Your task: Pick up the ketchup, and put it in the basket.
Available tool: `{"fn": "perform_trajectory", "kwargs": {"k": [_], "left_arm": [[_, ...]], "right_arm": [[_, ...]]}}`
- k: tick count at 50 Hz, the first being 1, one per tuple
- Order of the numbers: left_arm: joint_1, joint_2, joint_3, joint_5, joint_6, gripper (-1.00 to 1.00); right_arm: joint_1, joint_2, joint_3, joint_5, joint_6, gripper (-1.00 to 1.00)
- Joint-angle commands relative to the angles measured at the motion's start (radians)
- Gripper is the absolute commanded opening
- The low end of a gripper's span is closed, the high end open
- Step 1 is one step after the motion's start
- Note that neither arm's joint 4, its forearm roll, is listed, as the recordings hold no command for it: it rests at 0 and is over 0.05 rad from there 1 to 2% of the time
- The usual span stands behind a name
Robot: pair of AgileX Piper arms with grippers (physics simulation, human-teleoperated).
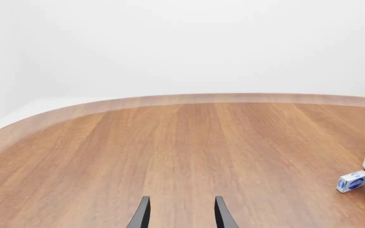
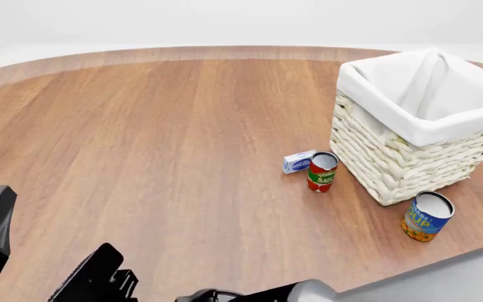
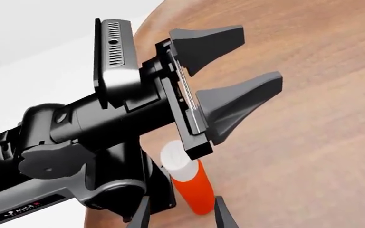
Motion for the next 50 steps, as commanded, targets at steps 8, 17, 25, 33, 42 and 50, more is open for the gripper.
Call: {"fn": "perform_trajectory", "kwargs": {"k": [8,17,25,33,42,50], "left_arm": [[0.0,0.0,0.0,0.0,0.0,1.0],[0.0,0.0,0.0,0.0,0.0,1.0],[0.0,0.0,0.0,0.0,0.0,1.0],[0.0,0.0,0.0,0.0,0.0,1.0],[0.0,0.0,0.0,0.0,0.0,1.0],[0.0,0.0,0.0,0.0,0.0,1.0]], "right_arm": [[-0.009,0.056,-0.039,0.01,0.001,1.0],[-0.004,0.062,-0.059,0.023,-0.001,1.0],[-0.003,0.071,-0.075,0.032,-0.004,1.0],[-0.006,0.076,-0.087,0.035,-0.013,1.0],[-0.006,0.092,-0.109,0.045,-0.019,1.0],[-0.008,0.109,-0.13,0.054,-0.02,1.0]]}}
